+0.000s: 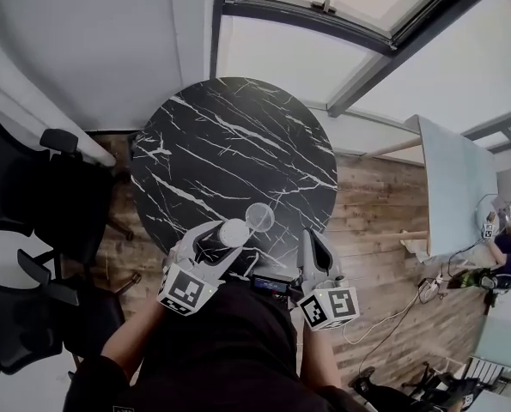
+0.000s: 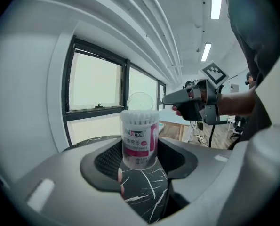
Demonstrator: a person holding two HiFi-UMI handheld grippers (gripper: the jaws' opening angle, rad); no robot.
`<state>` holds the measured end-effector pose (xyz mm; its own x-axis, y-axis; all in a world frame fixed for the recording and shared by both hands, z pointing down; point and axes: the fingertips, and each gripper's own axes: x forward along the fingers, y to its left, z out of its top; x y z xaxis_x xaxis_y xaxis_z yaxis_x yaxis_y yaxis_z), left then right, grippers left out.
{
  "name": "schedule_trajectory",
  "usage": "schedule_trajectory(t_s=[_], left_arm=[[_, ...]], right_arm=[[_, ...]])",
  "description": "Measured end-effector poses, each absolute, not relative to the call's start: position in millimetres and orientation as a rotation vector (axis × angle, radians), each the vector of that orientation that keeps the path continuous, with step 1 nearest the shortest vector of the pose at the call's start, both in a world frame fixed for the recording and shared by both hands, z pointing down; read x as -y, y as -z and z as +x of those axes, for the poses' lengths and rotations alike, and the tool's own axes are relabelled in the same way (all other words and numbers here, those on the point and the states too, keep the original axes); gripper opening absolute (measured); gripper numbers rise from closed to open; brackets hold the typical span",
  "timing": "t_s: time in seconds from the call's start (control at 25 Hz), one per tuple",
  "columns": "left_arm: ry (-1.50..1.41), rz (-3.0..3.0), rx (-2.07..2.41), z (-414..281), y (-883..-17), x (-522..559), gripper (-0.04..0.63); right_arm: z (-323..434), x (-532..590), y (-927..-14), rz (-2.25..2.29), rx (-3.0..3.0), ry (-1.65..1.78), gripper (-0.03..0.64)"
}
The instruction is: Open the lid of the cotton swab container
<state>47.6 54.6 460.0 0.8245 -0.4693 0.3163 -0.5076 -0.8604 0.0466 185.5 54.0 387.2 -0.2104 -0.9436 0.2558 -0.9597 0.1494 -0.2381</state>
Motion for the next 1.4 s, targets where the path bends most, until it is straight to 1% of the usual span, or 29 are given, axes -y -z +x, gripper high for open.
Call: schedule_trajectory(t_s=[0.2, 0.44, 0.76, 1.4], left_arm=[[-0.352, 2.834, 0.92, 42.2, -436.5, -37.7, 0.239], [-0.306, 2.819, 1.054, 33.5, -425.5, -31.1, 0.241], [-0.304, 2.805, 1.047, 35.3, -430.9, -42.7, 0.241], [-0.3, 2.818, 1.049, 26.5, -430.1, -51.5, 0.241]], right_arm=[[174.5, -55.1, -388.1, 1.921, 2.349, -0.49, -0.002], [164.5, -60.7, -396.9, 1.93, 2.337, -0.41, -0.002], [152.4, -70.3, -409.6, 1.922, 2.363, -0.456, -0.002], [138.4, -71.9, -406.5, 1.888, 2.409, -0.49, -0.003]])
